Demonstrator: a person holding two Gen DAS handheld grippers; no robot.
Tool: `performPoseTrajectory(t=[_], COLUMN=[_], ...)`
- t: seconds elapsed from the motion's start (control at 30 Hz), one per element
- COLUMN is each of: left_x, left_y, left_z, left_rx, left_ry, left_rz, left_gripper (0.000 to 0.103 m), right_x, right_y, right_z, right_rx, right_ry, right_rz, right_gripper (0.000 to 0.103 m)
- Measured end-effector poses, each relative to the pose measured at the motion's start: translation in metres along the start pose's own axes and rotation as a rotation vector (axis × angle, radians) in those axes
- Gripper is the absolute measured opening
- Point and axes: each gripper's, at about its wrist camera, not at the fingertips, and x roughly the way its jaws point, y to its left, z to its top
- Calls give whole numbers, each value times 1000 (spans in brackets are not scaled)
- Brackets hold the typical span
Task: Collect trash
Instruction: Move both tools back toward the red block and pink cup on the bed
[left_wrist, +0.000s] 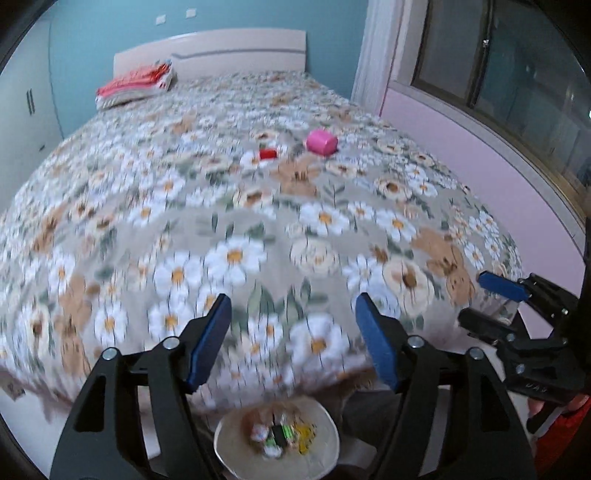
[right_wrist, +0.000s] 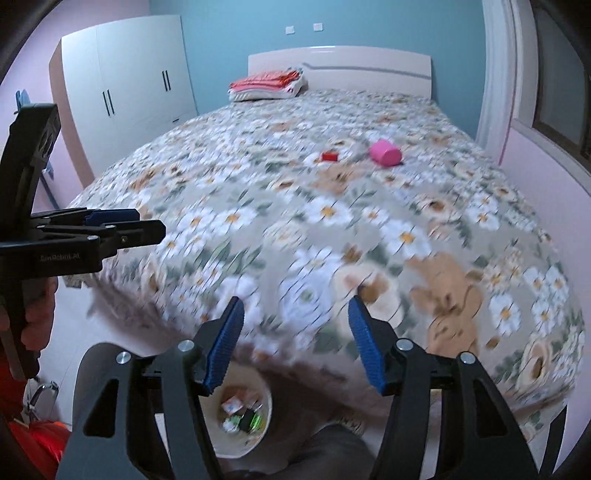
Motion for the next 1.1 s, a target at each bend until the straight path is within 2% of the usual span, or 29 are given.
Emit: performPoseTrajectory(t=[0.27,0.5,0.7,0.87,1.1], left_x=[43,93,140,182,247], left_y=[3,16,28,41,45], left_z=[58,102,136,163,200], left_rx=[134,183,233,191,63], left_ry=[-37,-8,13,33,59], left_rz=[22,-12,-2,4,-33], left_gripper=[73,73,73,73,73], right_x=[15,46,81,113,157], right_y=[-42,-72,-94,-106,-128], right_z=[45,85,116,138,164], right_rx=[35,45,40,44,58], right_ry=[-36,-36,-26,-22,-25], right_rz=[-34,-61,-83,-103,-107], right_gripper=[67,71,77,79,79])
